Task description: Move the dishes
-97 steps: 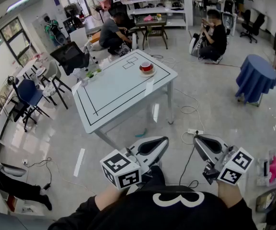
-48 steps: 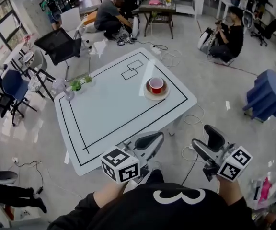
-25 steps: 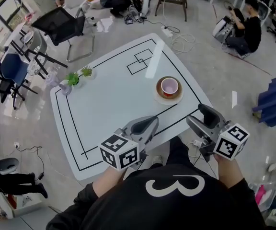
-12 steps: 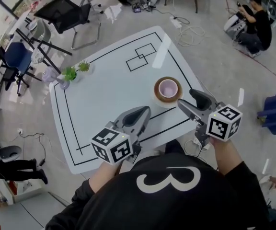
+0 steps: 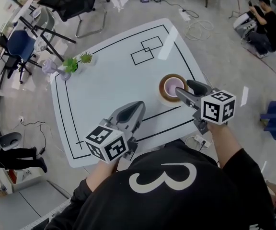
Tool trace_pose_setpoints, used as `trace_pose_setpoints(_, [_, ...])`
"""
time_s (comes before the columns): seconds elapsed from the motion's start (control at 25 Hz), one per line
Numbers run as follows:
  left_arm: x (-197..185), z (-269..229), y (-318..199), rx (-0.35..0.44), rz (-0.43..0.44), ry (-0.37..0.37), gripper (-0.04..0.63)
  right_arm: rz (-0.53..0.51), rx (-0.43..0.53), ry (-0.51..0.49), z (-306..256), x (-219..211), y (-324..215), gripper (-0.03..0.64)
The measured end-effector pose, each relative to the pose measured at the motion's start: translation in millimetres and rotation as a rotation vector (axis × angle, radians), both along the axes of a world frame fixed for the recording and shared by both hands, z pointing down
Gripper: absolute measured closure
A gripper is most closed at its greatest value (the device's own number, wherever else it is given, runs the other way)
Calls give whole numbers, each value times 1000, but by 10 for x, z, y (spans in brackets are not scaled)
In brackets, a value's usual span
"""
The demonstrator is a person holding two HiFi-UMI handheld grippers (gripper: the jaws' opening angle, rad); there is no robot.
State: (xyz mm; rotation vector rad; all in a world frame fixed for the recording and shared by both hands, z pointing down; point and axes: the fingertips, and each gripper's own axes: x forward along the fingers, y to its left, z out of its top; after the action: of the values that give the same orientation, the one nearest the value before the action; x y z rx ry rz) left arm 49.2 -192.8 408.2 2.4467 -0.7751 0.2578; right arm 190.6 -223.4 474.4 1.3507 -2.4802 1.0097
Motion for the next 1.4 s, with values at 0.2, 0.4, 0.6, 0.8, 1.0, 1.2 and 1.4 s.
trace_pose_setpoints(0.2, [-78, 65, -30, -18, -21, 5, 592, 12, -52, 18, 146, 21, -88, 394])
trace_pose_setpoints(0.4, [-151, 80, -57, -16, -40, 12, 592, 29, -86, 30, 229, -8, -126, 443])
trace_pose_setpoints(0.6, [-208, 81, -59, -21, -56, 19, 592, 47, -115, 54, 292, -13, -142, 509])
trace_pose_setpoints(0.8, [-242, 112, -21, -31, -60, 18, 592, 70, -112, 68, 310, 15, -186, 563])
trace_pose_setpoints(1.0, [-266, 87, -1, -36, -73, 22, 592, 81, -113, 83, 277, 40, -188, 589])
trace_pose_setpoints(1.2, [-341, 52, -11, -33, -93, 34, 592, 78, -111, 82, 242, 37, -180, 589])
trace_pose_setpoints(1.4, [-426, 19, -32, -35, -122, 50, 592, 64, -83, 65, 59, -11, -198, 589])
